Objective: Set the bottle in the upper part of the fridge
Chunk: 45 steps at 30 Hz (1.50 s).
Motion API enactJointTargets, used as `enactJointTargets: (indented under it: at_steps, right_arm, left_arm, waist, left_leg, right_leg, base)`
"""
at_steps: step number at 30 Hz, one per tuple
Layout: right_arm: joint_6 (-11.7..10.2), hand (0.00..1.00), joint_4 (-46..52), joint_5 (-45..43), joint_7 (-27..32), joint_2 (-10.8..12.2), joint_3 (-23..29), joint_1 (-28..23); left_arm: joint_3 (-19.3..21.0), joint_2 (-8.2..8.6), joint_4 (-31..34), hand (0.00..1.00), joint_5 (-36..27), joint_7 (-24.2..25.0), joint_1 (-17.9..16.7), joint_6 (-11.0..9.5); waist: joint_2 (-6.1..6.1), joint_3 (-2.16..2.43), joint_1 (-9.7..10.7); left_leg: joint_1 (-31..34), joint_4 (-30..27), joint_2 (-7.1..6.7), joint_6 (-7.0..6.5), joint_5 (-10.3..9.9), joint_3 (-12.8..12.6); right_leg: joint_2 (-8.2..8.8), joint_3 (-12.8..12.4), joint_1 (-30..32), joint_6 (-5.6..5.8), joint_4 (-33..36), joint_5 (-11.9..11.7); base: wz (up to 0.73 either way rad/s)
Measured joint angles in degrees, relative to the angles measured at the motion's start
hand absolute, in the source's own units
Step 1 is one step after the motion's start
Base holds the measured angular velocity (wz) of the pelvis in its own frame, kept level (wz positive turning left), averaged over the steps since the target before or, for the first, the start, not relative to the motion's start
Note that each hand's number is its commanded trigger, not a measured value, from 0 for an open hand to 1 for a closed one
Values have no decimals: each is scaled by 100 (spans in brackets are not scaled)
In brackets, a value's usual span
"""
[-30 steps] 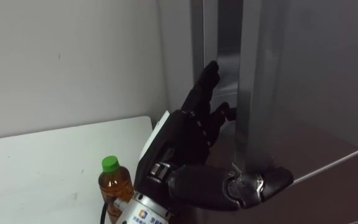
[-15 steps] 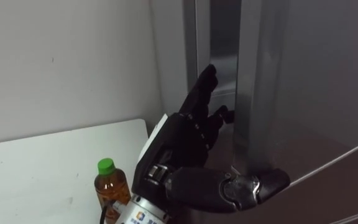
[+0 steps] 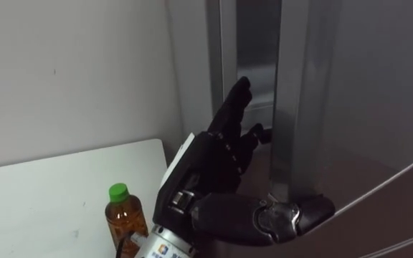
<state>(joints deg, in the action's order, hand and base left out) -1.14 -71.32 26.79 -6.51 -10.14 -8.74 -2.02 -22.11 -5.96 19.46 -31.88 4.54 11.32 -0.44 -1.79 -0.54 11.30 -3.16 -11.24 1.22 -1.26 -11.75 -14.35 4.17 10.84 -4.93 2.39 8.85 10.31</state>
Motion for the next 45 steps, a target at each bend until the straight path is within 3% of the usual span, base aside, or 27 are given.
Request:
enactJointTargets:
  at_steps: [5,11,28,32,38,42,45]
  right_arm:
    - [-6,0,2,45,13,0,-3,20]
    - [-6,0,20,64,13,-108,-3,29]
    - [-7,0,20,119,5,-128,-9,70]
    - [-5,0,17,223,5,-124,-15,69]
    - [-3,0,31,202,34,-119,-14,116]
    - [-5,0,35,216,67,-100,-11,146]
    - [-10,0,54,217,121,-96,-9,148]
  left_arm:
    - [-7,15,-146,0,-7,0,1,-165]
    - [-65,36,-236,0,-284,0,1,-279]
    - [-351,24,-368,0,-627,175,2,-381]
    - [-581,76,-372,0,-616,296,124,-325]
    - [-1073,205,-618,0,-563,749,509,11]
    - [-1311,179,-637,0,-445,1197,539,224]
    - [-1311,161,-646,0,-331,1375,539,335]
  waist:
    - [-50,16,96]
    - [-156,-11,171]
    - [-193,-19,256]
    - [-192,-19,298]
    - [-202,-22,495]
    - [-200,-24,700]
    - [-198,-25,726]
  left_leg:
    - [-14,4,-1,-43,-26,-77]
    - [49,-14,-3,-103,-67,-125]
    - [58,-50,-1,-156,-50,-280]
    - [62,-49,-2,-176,-62,-320]
    - [60,-33,20,-161,-58,-447]
    - [45,-24,22,-151,-57,-478]
    - [67,-6,28,-140,-50,-523]
  right_leg:
    - [0,-92,-13,35,-5,-80]
    - [13,-114,30,74,-6,-152]
    - [29,-230,98,98,4,-277]
    - [30,-304,111,104,1,-288]
    - [-4,-434,197,99,-11,-290]
    - [-10,-454,228,87,-22,-279]
    - [-11,-463,290,83,-17,-277]
  base:
    - [-7]
    - [-1]
    - [-4]
    - [-9]
    - [-12]
    - [-7]
    - [-6]
